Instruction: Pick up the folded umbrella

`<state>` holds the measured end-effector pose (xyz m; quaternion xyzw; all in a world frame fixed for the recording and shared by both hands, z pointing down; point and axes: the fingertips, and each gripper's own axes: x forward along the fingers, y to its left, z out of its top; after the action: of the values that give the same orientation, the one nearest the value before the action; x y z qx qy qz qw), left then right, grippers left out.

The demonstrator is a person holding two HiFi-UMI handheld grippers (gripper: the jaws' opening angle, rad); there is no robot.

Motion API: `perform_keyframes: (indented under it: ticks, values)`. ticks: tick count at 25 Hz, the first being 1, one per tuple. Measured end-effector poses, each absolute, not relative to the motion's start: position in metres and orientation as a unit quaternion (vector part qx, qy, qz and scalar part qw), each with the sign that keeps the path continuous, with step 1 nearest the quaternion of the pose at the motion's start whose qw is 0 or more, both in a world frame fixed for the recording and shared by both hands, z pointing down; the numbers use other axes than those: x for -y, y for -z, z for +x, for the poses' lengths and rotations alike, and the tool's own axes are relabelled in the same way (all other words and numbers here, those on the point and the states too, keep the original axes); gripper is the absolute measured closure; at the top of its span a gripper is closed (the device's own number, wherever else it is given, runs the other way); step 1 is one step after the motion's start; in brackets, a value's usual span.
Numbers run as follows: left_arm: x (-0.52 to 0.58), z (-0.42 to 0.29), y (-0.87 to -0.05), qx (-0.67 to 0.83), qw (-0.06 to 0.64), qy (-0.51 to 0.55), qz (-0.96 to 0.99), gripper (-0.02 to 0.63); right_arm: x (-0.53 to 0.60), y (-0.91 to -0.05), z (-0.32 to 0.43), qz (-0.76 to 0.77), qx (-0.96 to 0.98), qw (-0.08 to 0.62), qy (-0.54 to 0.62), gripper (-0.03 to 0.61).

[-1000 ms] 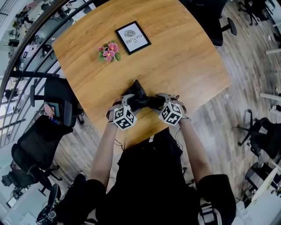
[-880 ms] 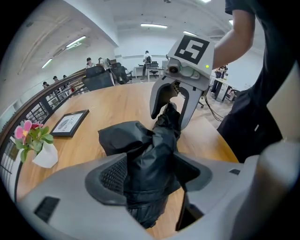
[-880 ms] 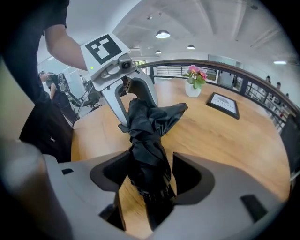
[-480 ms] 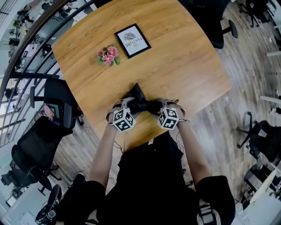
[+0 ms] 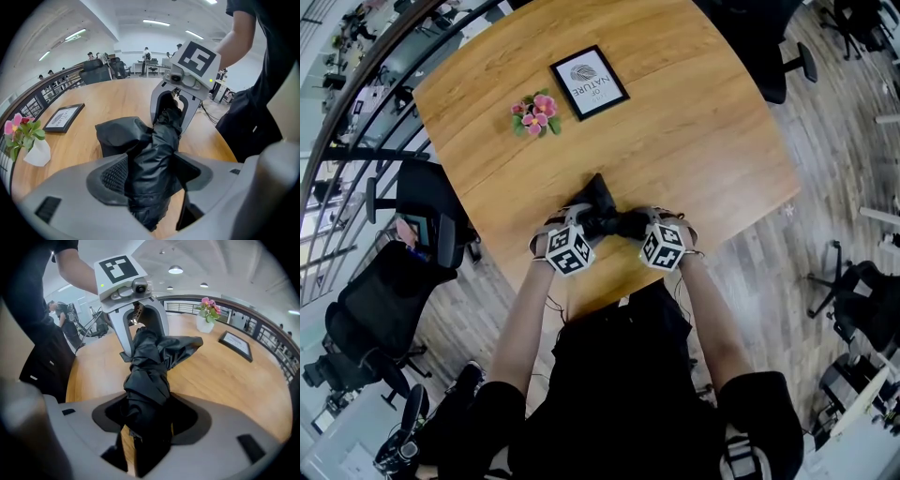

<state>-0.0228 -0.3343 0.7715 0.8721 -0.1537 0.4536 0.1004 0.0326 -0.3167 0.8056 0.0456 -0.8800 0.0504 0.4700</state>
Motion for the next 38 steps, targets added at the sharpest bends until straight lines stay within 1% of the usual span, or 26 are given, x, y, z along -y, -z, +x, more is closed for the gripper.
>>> perform_keyframes:
  ticks: [4,9,13,19,22,26,38]
  values:
    - [0.331,-0.024,-0.769,0.15,0.087,-0.457,0.872,0.308,0.315,-0.805,0.032,0.046,0.877,0.477,-0.043,0.328]
    - [0.322,-0.023,-0.761,0.142,0.069,-0.46,0.874,0.366,0.309,-0.8,0.035,0.05,0.873,0.484,-0.031,0.345]
    - [0.314,-0.021,-0.751,0.135,0.064,-0.453,0.879,0.387,0.304,-0.789,0.04,0.054,0.871,0.488,-0.013,0.35]
    - [0.315,-0.021,-0.73,0.151,0.028,-0.446,0.882,0.39,0.306,-0.766,0.04,0.078,0.867,0.492,0.021,0.351]
    - [0.314,-0.023,-0.722,0.16,0.016,-0.443,0.882,0.408,0.306,-0.757,0.038,0.087,0.867,0.49,0.031,0.353]
    - [0.31,-0.026,-0.714,0.164,0.007,-0.439,0.884,0.411,0.303,-0.748,0.036,0.094,0.865,0.49,0.045,0.355]
    - [0.313,-0.027,-0.669,0.185,-0.049,-0.423,0.886,0.413,0.308,-0.704,0.035,0.124,0.864,0.48,0.089,0.356]
